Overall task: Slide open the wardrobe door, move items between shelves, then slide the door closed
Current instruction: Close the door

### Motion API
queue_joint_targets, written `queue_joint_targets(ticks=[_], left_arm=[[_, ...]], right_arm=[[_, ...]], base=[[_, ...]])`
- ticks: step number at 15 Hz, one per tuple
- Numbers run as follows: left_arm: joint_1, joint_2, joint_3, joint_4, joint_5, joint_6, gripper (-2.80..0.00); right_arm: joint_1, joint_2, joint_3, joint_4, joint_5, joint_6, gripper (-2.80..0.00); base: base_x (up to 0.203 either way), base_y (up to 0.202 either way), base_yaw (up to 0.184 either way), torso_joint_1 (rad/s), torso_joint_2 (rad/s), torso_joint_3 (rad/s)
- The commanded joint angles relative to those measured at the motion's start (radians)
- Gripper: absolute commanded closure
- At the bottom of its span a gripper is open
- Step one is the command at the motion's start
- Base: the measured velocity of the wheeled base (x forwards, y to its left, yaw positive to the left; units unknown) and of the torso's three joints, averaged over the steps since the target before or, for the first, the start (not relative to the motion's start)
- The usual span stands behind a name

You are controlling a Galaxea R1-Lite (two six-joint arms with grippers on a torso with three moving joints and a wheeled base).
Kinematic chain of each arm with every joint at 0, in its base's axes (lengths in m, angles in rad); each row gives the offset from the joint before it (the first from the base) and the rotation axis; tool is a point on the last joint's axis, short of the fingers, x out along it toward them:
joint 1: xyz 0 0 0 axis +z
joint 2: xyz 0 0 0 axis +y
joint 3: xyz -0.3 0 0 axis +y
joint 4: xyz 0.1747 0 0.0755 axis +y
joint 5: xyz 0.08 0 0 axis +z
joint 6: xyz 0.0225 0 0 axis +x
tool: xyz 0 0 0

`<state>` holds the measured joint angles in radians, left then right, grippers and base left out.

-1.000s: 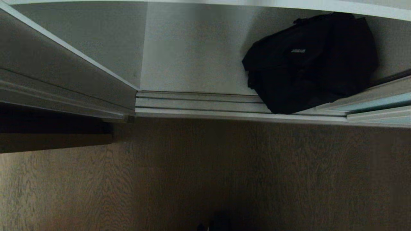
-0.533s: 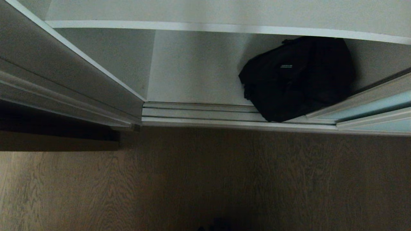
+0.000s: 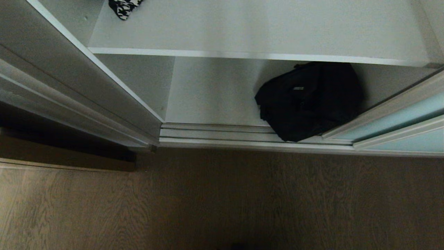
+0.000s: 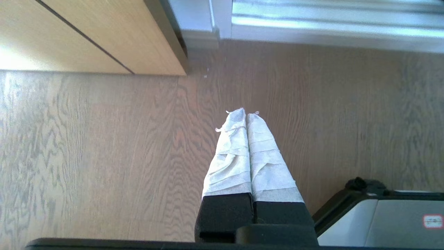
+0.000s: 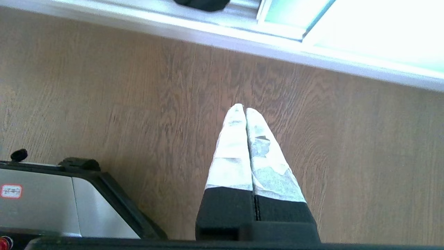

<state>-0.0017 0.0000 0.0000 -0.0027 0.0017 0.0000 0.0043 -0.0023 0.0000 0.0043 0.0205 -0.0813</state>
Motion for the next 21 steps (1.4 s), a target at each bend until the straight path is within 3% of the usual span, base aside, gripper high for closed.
queue_joint_targets(ticks=[1,21], left_arm=[[0.0,0.002,0.0,0.0,0.0,-0.002,0.0],[0.0,0.002,0.0,0.0,0.0,-0.001,0.0]], right_arm=[[0.0,-0.002,0.001,0.0,0.001,-0.002,0.0],[0.0,-0.002,0.0,-0.001,-0.002,0.016,0.0]], base=[[0.0,0.0,0.0,-0.001,0.0,0.21],[0.0,0.0,0.0,0.002,0.0,0.201]])
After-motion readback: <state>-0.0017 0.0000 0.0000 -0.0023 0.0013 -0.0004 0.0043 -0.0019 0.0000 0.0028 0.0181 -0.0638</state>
